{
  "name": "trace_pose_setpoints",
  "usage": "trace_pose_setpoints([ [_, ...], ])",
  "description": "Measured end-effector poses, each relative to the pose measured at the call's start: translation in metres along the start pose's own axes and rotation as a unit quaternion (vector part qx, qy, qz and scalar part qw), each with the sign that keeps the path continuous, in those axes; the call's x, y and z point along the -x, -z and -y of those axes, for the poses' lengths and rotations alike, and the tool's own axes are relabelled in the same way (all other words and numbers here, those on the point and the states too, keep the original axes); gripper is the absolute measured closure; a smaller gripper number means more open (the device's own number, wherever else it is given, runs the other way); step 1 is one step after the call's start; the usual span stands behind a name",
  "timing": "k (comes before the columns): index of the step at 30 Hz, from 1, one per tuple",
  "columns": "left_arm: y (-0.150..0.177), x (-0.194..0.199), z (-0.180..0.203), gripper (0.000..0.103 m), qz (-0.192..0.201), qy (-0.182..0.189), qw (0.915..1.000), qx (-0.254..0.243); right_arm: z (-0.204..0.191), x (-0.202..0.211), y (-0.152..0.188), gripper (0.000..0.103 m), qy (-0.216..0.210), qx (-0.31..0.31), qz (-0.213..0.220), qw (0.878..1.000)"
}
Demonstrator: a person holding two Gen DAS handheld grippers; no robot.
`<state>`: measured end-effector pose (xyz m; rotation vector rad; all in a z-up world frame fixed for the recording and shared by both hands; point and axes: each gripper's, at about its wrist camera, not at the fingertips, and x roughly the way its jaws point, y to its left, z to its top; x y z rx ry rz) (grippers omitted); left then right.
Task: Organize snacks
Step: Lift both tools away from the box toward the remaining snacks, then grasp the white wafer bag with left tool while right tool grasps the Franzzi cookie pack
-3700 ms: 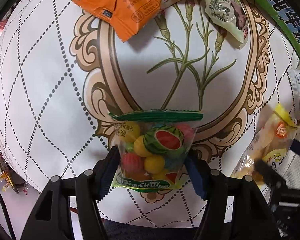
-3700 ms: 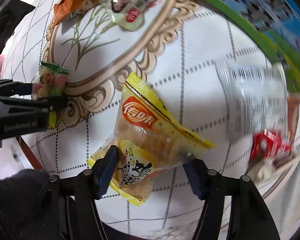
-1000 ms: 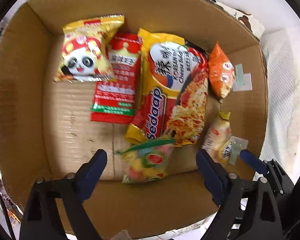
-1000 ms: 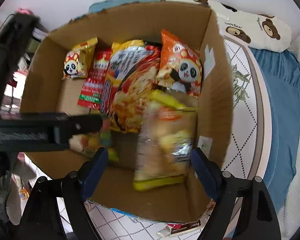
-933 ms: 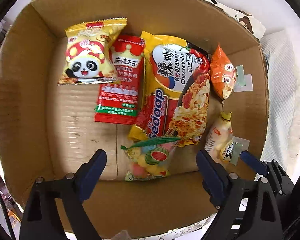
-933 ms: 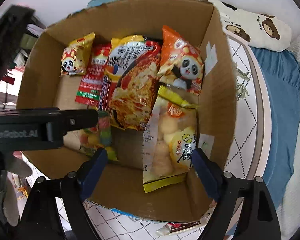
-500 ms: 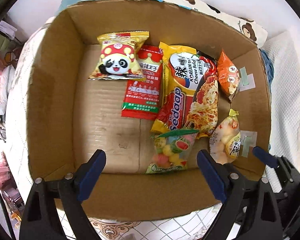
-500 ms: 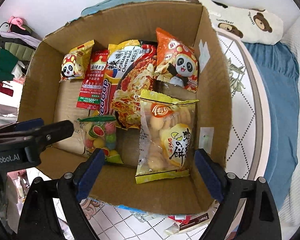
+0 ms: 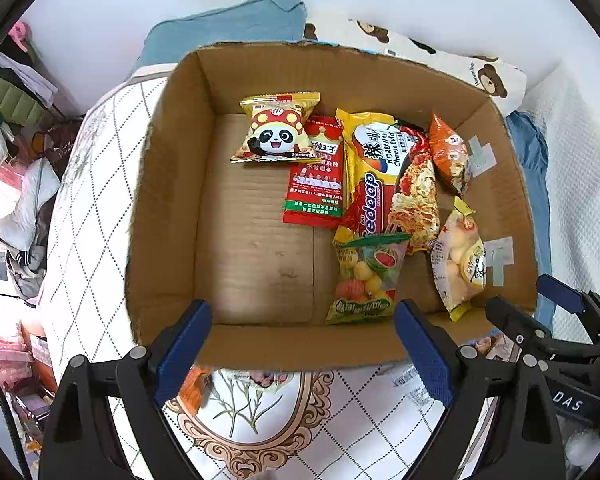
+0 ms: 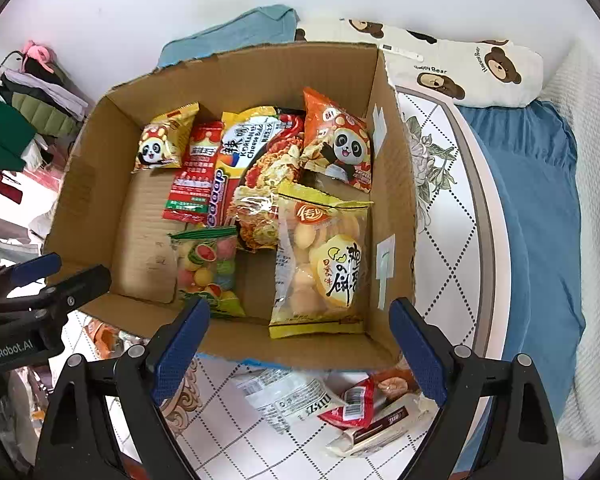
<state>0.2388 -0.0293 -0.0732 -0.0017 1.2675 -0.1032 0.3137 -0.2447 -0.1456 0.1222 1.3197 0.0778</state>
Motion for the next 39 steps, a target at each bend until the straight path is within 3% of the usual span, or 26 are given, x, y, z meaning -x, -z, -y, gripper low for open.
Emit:
trace_pose_setpoints([
  [13,0.031,0.057,0.000,0.010,0.076,-0.003,0.9971,-0.003,-0.014,0.062,0.032,0.010,0.002,0.009,0.080,0.997],
  [19,0.053,0.084,0.004,0.010,0.127,-0.010,0.9918,0.000,-0.016,0.093,0.052,0.010,-0.011,0.001,0.116,0.993],
  [22,0.064,0.087,0.008,0.010,0.134,-0.008,0.9909,0.000,-0.012,0.104,0.067,0.010,-0.034,-0.020,0.131,0.991],
  [27,0.088,0.063,0.034,0.010,0.113,-0.022,0.9925,-0.039,0.014,0.092,0.098,0.010,-0.061,-0.069,0.112,0.989],
  [30,0.097,0.027,0.062,0.010,0.077,-0.034,0.9918,-0.096,0.044,0.066,0.118,0.010,-0.061,-0.115,0.084,0.988],
  [31,0.099,0.012,0.074,0.010,0.061,-0.041,0.9898,-0.122,0.052,0.059,0.123,0.017,-0.063,-0.127,0.076,0.987],
  [33,0.104,-0.018,0.099,0.010,0.030,-0.049,0.9825,-0.178,0.076,0.039,0.139,0.031,-0.071,-0.160,0.059,0.983],
  [36,0.107,-0.061,0.133,0.010,-0.025,-0.045,0.9671,-0.249,0.098,0.016,0.156,0.031,-0.071,-0.188,0.028,0.979],
  [39,0.105,-0.090,0.158,0.010,-0.053,-0.059,0.9514,-0.297,0.121,-0.004,0.169,0.029,-0.082,-0.227,0.005,0.970],
])
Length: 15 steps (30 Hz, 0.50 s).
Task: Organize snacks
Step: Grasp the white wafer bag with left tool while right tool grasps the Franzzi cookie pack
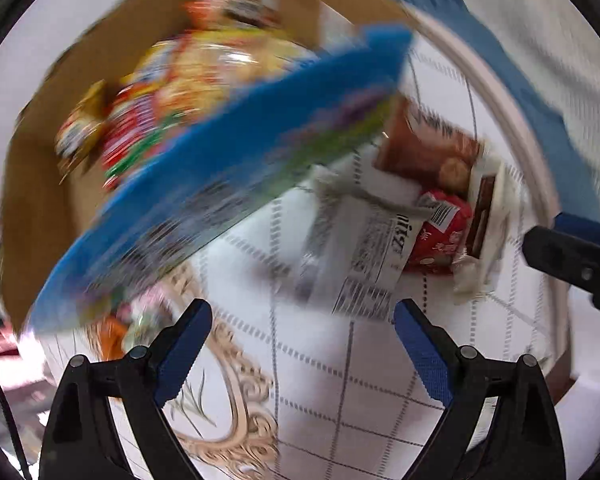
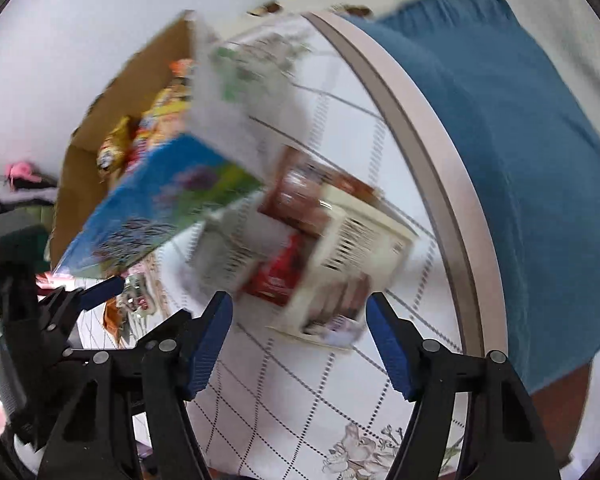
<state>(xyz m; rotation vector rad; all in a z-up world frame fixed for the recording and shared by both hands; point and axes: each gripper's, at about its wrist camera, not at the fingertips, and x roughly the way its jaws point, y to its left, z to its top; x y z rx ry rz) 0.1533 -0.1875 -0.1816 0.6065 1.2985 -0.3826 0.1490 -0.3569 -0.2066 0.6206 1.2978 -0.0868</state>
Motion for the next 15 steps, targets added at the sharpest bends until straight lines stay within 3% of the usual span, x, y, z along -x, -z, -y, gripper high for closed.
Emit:
trace_pose_setpoints([
  [6,-0.029,-0.034,0.030,0.011,-0.028,0.011,0.9977,-0.060,0.043,-0.039,-0.004,0.025,-0.022,-0.077,-0.029,0.996],
  [7,-0.029,-0.037,0.032,0.023,-0.030,0.017,0.9976,-0.061,0.046,-0.045,-0.005,0.025,-0.024,-0.082,-0.032,0.996],
  [8,-0.028,-0.041,0.032,0.041,-0.037,0.024,0.9976,-0.054,0.049,-0.054,-0.006,0.025,-0.032,-0.088,-0.036,0.995],
  [9,-0.024,-0.045,0.031,0.047,-0.043,0.022,0.9979,-0.042,0.050,-0.059,-0.007,0.025,-0.038,-0.093,-0.040,0.994],
  [12,-0.012,-0.045,0.021,0.049,-0.032,0.033,0.9989,-0.002,0.048,-0.075,-0.009,0.025,-0.040,-0.098,-0.041,0.994],
  [13,-0.003,-0.044,0.012,0.049,-0.035,0.040,0.9982,0.029,0.047,-0.078,-0.008,0.034,-0.037,-0.098,-0.037,0.994],
  [15,0.009,-0.043,-0.002,0.049,-0.041,0.049,0.9951,0.075,0.041,-0.081,-0.006,0.037,-0.031,-0.088,-0.033,0.995],
])
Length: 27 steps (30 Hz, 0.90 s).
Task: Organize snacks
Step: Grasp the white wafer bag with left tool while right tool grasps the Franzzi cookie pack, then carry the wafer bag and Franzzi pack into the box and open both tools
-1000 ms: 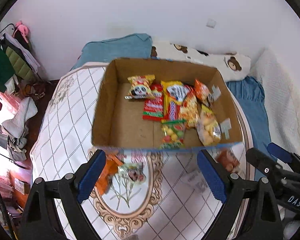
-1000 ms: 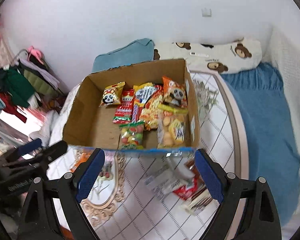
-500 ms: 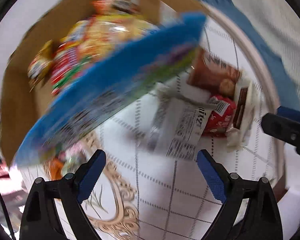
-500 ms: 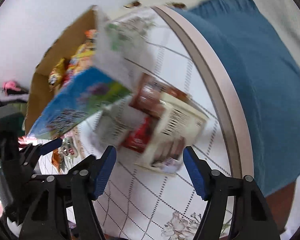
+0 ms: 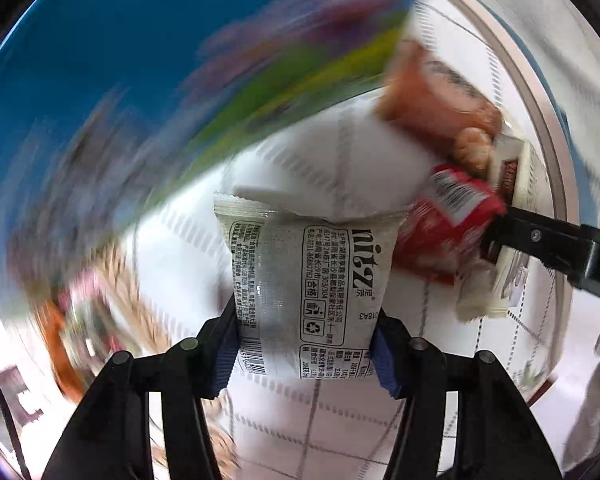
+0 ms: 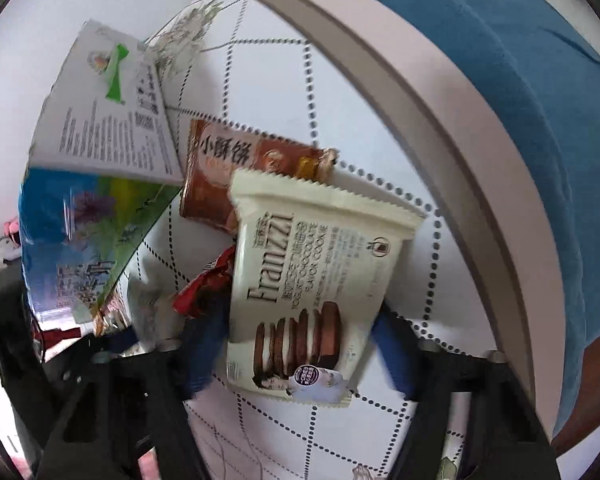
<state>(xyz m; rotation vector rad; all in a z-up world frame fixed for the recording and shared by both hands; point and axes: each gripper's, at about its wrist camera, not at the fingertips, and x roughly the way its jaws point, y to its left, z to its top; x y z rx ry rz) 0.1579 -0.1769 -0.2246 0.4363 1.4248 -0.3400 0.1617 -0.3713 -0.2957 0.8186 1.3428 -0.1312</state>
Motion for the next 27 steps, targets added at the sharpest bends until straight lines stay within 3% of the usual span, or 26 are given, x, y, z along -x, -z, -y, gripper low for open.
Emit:
trace_pose_setpoints([
  [4,0.038,-0.007,-0.045,0.049,-0.030,0.038,0.9915,0.121,-0.021,-0.005,0.021,0.037,0.040,0.062,-0.009,0.997],
  [7,0.067,-0.018,-0.076,0.049,-0.051,0.076,0.9763,0.196,-0.044,-0.017,0.057,0.038,0.083,0.147,-0.041,0.985],
  [9,0.079,-0.025,-0.086,0.049,-0.055,0.094,0.9694,0.220,-0.055,-0.024,0.077,0.038,0.101,0.190,-0.057,0.975],
  [13,0.083,-0.038,-0.086,0.046,-0.052,0.097,0.9704,0.215,-0.069,-0.036,0.101,0.038,0.133,0.237,-0.062,0.960],
  [20,0.074,-0.048,-0.061,0.035,-0.050,0.087,0.9744,0.201,-0.072,-0.050,0.095,0.037,0.135,0.208,-0.062,0.967],
  [25,0.072,-0.056,-0.067,0.035,-0.041,0.086,0.9729,0.211,-0.067,-0.054,0.095,0.035,0.138,0.204,-0.064,0.967],
  [27,0.080,-0.050,-0.070,0.040,-0.031,0.081,0.9738,0.210,-0.053,-0.045,0.094,0.035,0.140,0.208,-0.061,0.966],
])
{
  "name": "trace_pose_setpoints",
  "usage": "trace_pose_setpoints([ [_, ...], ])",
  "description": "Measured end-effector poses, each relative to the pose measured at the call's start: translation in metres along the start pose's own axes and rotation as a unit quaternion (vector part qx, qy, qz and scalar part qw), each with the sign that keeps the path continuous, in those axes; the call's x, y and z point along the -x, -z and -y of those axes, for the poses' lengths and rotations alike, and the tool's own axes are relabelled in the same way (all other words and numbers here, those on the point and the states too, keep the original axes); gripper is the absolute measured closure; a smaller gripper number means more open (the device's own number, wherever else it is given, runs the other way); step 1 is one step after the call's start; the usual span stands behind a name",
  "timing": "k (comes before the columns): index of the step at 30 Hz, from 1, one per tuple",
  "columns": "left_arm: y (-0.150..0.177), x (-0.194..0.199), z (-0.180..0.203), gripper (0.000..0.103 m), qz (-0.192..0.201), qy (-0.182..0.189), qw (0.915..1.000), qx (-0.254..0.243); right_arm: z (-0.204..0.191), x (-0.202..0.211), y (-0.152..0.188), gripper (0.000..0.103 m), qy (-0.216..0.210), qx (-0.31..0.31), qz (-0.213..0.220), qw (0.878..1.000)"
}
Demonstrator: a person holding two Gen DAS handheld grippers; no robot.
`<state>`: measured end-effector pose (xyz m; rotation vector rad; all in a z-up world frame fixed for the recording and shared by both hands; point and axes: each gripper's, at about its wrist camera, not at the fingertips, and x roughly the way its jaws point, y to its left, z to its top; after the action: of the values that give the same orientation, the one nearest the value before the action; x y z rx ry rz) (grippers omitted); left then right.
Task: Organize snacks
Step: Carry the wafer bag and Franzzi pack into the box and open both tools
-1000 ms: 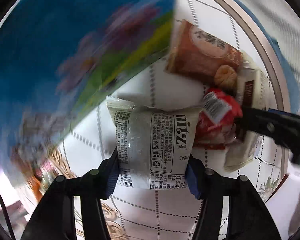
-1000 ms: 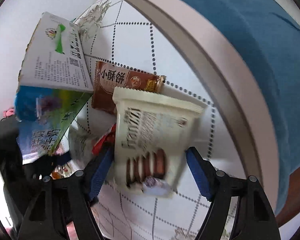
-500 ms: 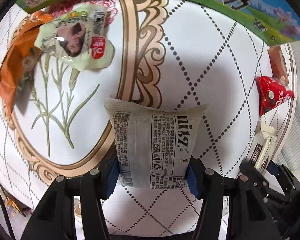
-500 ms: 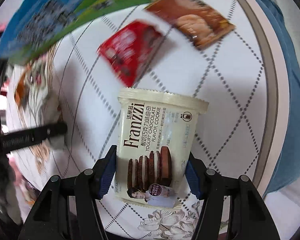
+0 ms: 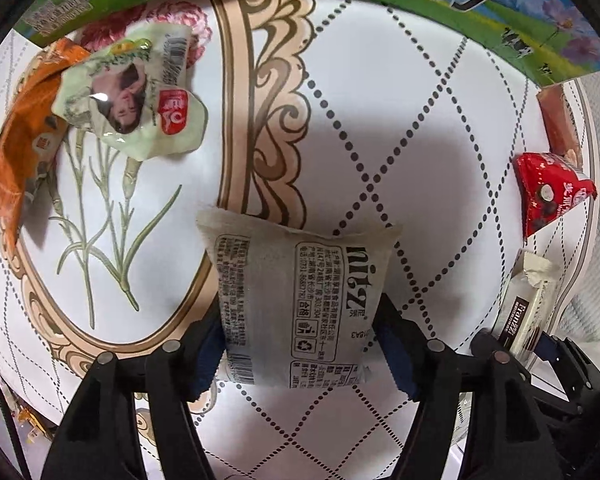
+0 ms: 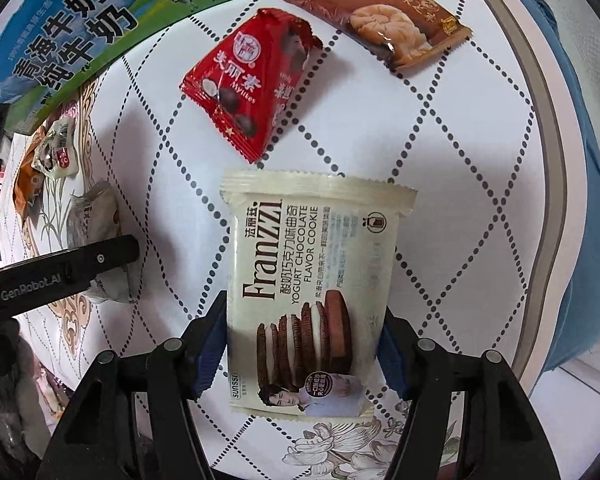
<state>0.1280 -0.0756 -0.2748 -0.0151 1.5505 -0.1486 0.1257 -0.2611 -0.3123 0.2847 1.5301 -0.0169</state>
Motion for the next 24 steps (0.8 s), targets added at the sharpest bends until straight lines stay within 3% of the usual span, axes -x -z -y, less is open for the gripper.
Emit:
trace_pose_setpoints([
  [2,0.006,0.005,0.003,0.051,0.008,-0.008,0.9999,-0.013,-0.003,-0.003,0.002,0.036,0.007,0.008,0.005,1.000],
  [6,0.011,0.025,-0.002,0.055,0.017,-0.006,0.9995,-0.028,-0.011,0.003,0.016,0.040,0.011,0.019,0.018,1.000],
  [11,0.017,0.064,0.004,0.059,0.038,0.010,0.9984,-0.040,-0.022,0.022,0.024,0.041,-0.018,0.021,0.027,0.999],
  [18,0.010,0.170,-0.006,0.059,0.121,0.054,0.9904,-0.038,-0.056,0.103,0.011,0.043,-0.097,0.050,0.090,0.990],
  [24,-0.029,0.254,-0.024,0.059,0.175,0.096,0.9795,-0.028,-0.085,0.176,-0.029,0.043,-0.149,0.076,0.162,0.973],
])
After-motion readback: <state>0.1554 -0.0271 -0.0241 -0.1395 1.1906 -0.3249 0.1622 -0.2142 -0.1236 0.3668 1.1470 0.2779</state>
